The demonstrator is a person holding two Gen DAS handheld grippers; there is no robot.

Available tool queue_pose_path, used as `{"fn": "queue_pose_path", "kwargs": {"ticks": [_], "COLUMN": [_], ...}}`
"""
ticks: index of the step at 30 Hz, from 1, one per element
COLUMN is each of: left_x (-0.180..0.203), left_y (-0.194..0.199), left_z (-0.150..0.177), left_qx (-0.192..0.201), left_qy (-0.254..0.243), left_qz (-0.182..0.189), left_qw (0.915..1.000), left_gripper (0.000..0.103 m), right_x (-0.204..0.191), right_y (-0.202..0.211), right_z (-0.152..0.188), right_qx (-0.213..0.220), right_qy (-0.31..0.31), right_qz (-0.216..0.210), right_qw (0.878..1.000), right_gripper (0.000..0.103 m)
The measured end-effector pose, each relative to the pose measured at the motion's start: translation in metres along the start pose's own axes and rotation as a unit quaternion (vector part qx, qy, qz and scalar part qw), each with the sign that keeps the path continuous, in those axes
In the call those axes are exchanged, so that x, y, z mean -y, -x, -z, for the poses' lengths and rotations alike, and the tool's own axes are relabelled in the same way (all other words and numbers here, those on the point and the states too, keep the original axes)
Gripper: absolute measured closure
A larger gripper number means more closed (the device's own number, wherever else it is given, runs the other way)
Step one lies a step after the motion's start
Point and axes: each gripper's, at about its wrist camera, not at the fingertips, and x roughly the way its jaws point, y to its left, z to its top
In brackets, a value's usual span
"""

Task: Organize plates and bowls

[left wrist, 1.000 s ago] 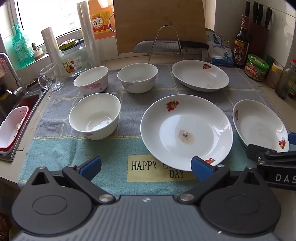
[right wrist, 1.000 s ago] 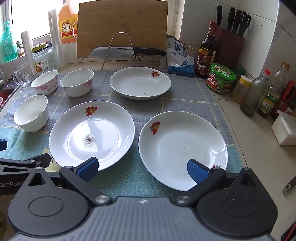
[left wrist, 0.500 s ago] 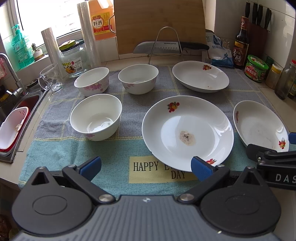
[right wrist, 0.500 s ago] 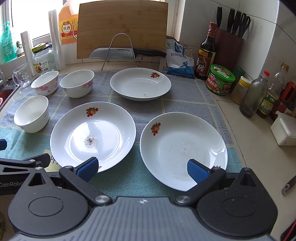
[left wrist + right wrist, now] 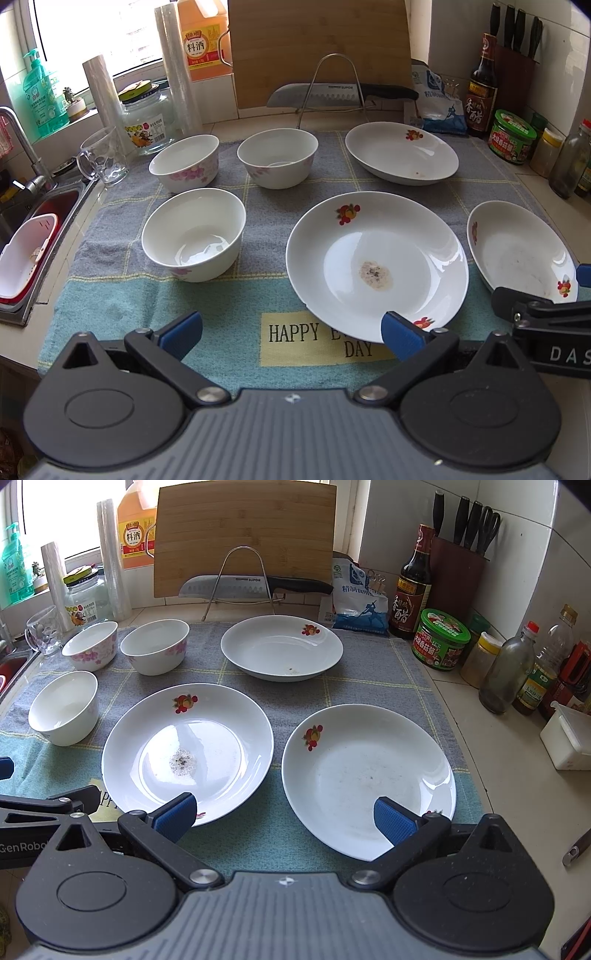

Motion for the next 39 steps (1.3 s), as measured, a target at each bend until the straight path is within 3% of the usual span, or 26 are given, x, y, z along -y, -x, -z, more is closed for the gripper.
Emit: {"fn": "queue_pose_path", "kwargs": {"ticks": [39], "left_x": [-0.0019], "left_y": [0.0006], "left_z": [-0.0020], "left_qx": [0.006], "left_qy": [-0.006], "left_qz": [0.004], "left_qw": [1.0000], "left_gripper": [0.001], "right_x": [-0.0011], "right_y": [0.0031], "right_z": [-0.0024], "right_qx": [0.003], "right_qy": [-0.001], "right_qz": [0.004], "right_qw": [1.000], "right_gripper": [0.000]}}
